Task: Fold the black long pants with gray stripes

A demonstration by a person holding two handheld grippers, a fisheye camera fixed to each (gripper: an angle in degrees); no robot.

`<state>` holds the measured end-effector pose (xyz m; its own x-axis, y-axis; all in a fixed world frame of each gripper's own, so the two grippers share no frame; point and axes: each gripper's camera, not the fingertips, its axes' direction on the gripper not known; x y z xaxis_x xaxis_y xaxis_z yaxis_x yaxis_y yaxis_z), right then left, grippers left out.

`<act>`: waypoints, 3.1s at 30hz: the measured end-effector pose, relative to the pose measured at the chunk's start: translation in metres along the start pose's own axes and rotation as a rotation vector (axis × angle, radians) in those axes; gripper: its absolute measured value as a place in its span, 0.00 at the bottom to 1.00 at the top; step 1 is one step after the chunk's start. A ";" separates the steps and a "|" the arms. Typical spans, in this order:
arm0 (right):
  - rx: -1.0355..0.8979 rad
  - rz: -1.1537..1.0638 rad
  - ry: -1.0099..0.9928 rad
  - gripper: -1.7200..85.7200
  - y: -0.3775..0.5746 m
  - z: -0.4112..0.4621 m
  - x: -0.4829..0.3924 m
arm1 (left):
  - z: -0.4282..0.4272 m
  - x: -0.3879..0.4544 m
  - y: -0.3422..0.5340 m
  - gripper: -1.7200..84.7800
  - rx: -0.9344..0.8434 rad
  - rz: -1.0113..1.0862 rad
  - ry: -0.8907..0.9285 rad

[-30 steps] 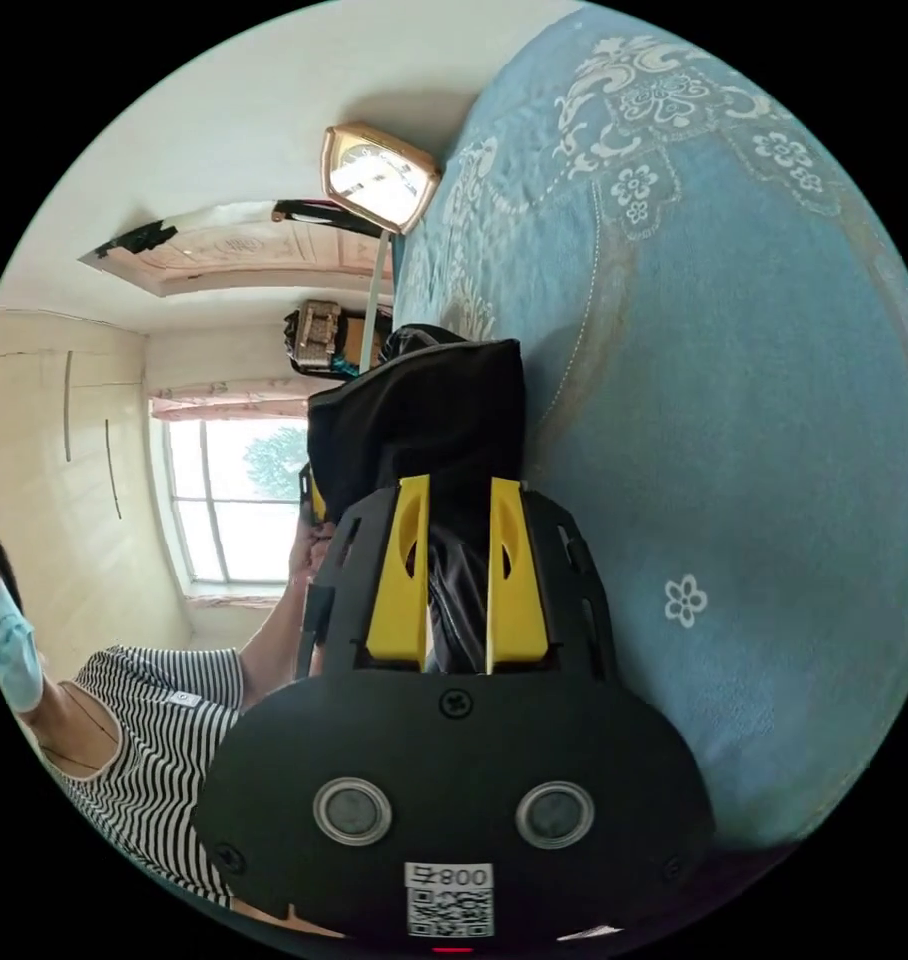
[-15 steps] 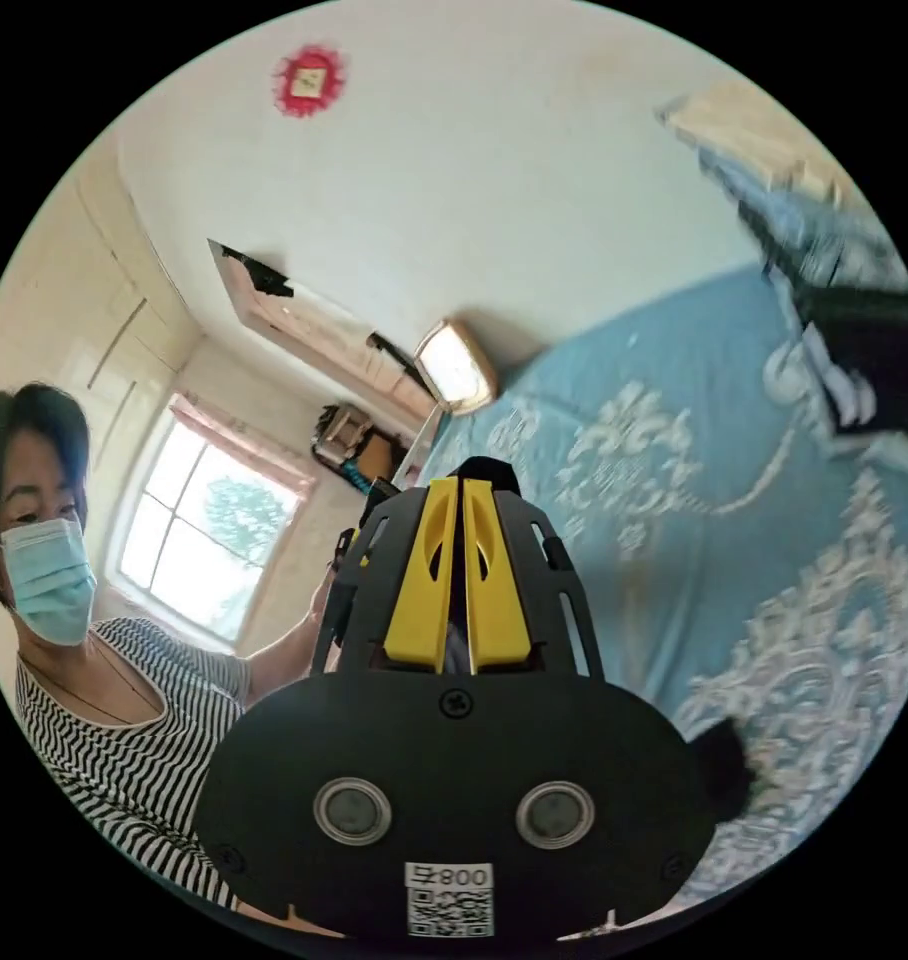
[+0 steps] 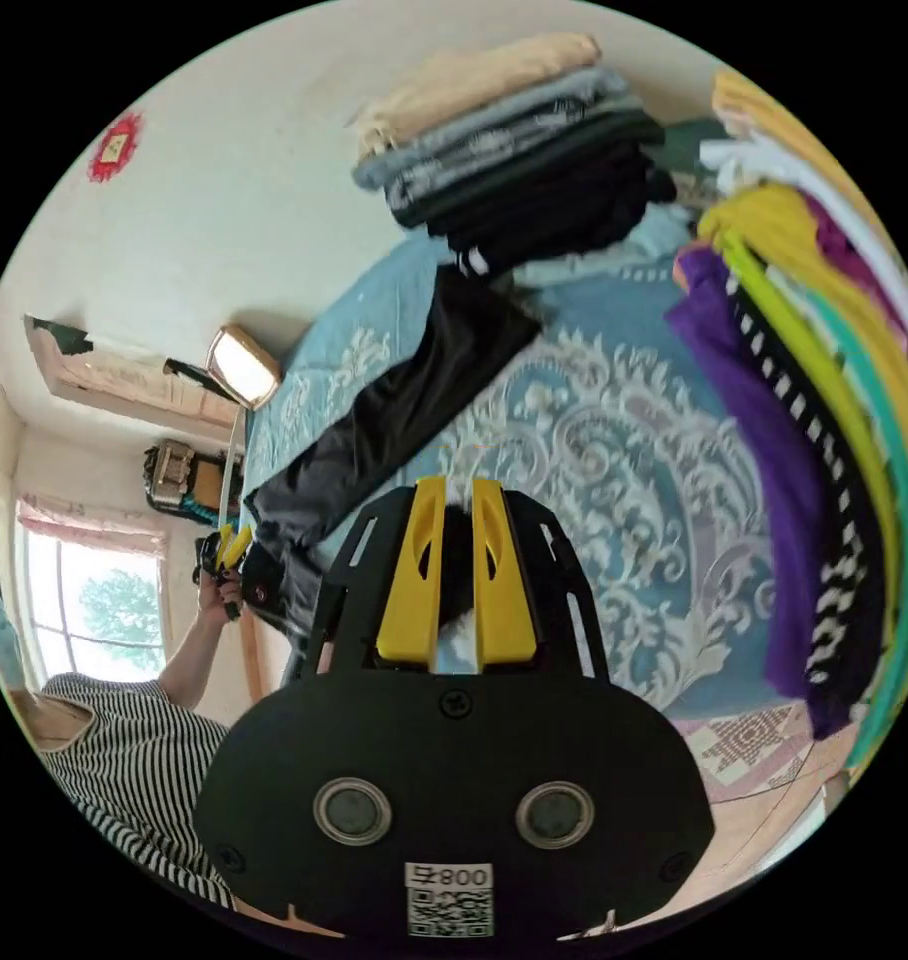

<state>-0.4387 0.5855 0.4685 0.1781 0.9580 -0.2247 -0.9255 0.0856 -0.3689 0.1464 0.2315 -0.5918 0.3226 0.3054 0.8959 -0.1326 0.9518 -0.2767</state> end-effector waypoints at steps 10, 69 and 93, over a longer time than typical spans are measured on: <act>-0.221 -0.152 0.133 0.11 0.010 0.045 -0.054 | -0.211 -0.010 0.193 0.14 0.414 -0.369 -0.549; -0.141 0.255 0.264 0.10 -0.051 -0.173 0.123 | -0.328 -0.038 0.227 0.13 0.396 -0.426 -0.455; 0.193 0.025 -0.165 0.02 -0.041 -0.363 0.095 | -0.372 0.040 0.114 0.02 0.516 -0.179 -0.342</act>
<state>-0.2623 0.5734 0.1354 0.1120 0.9908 -0.0754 -0.9784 0.0967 -0.1827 0.4929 0.3636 -0.7169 0.0759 0.0359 0.9965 -0.5656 0.8245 0.0134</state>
